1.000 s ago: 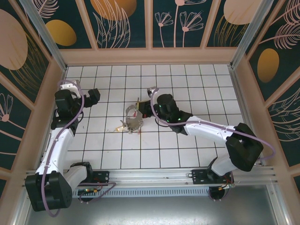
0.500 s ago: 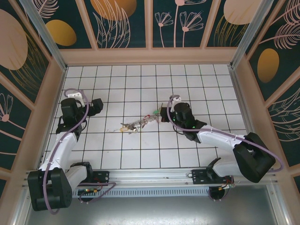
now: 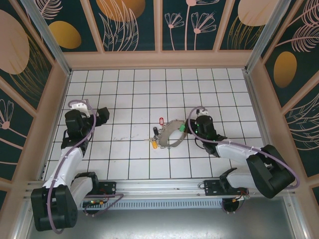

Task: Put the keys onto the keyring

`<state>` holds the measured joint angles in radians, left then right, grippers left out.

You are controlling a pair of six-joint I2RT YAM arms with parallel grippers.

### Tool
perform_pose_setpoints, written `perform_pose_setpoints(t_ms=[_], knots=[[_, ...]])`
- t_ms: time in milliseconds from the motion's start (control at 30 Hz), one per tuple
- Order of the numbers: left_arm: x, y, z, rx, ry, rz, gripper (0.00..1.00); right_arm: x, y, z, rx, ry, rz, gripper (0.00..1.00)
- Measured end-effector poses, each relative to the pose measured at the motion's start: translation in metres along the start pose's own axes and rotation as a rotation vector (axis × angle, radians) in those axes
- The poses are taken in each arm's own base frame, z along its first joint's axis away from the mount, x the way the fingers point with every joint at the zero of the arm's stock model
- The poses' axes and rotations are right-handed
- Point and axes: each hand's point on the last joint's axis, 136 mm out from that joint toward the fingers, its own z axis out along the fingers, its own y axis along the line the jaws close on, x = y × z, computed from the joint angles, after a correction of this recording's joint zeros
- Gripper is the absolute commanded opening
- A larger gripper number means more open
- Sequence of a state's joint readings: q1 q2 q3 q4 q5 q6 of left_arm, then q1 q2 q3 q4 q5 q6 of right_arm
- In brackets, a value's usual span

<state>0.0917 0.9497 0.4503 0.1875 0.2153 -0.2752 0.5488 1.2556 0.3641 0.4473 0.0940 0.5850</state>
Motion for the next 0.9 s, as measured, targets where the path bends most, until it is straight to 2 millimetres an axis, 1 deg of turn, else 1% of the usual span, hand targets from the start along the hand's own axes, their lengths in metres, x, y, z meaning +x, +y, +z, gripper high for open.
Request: perform_pose_setpoints(t_ms=[100, 167, 233, 267, 400, 467, 567, 667, 700, 733, 767, 800, 867, 900], knots=[[-0.001, 0.006, -0.001, -0.031, -0.014, -0.018, 0.99, 0.008, -0.032, -0.007, 0.065, -0.016, 0.082, 0.18], [-0.003, 0.01, -0.001, -0.053, -0.027, -0.033, 0.99, 0.012, -0.052, -0.012, 0.112, -0.027, 0.131, 0.21], [-0.004, 0.015, -0.002, -0.084, -0.038, -0.052, 0.99, 0.013, -0.066, -0.017, 0.143, -0.043, 0.171, 0.26], [-0.005, 0.018, -0.002, -0.104, -0.045, -0.061, 0.99, 0.011, -0.071, -0.02, 0.153, -0.056, 0.193, 0.3], [-0.005, 0.04, -0.005, -0.223, -0.063, -0.105, 0.99, -0.002, -0.088, -0.036, 0.175, -0.131, 0.28, 0.38], [-0.002, 0.052, -0.007, -0.296, -0.061, -0.127, 0.99, -0.011, -0.09, -0.046, 0.171, -0.17, 0.294, 0.45], [0.003, 0.065, -0.01, -0.371, -0.049, -0.14, 0.99, -0.034, -0.082, -0.064, 0.135, -0.258, 0.274, 0.58], [-0.003, 0.07, -0.014, -0.412, -0.069, -0.14, 0.99, -0.061, -0.072, -0.085, 0.121, -0.356, 0.201, 0.69], [-0.006, 0.071, -0.016, -0.418, -0.082, -0.138, 0.99, -0.069, -0.069, -0.092, 0.124, -0.383, 0.173, 0.73], [-0.01, 0.071, -0.018, -0.42, -0.099, -0.127, 0.99, -0.081, -0.065, -0.1, 0.129, -0.419, 0.132, 0.75], [-0.016, 0.068, -0.021, -0.409, -0.125, -0.102, 0.99, -0.093, -0.06, -0.109, 0.131, -0.461, 0.089, 0.8], [-0.021, 0.065, -0.023, -0.39, -0.15, -0.068, 0.99, -0.102, -0.057, -0.115, 0.138, -0.492, 0.046, 0.83], [-0.023, 0.058, -0.027, -0.353, -0.189, 0.012, 0.99, -0.116, -0.052, -0.127, 0.155, -0.554, -0.058, 0.99], [-0.022, 0.056, -0.027, -0.339, -0.2, 0.041, 0.99, -0.12, -0.051, -0.13, 0.167, -0.578, -0.106, 0.99]])
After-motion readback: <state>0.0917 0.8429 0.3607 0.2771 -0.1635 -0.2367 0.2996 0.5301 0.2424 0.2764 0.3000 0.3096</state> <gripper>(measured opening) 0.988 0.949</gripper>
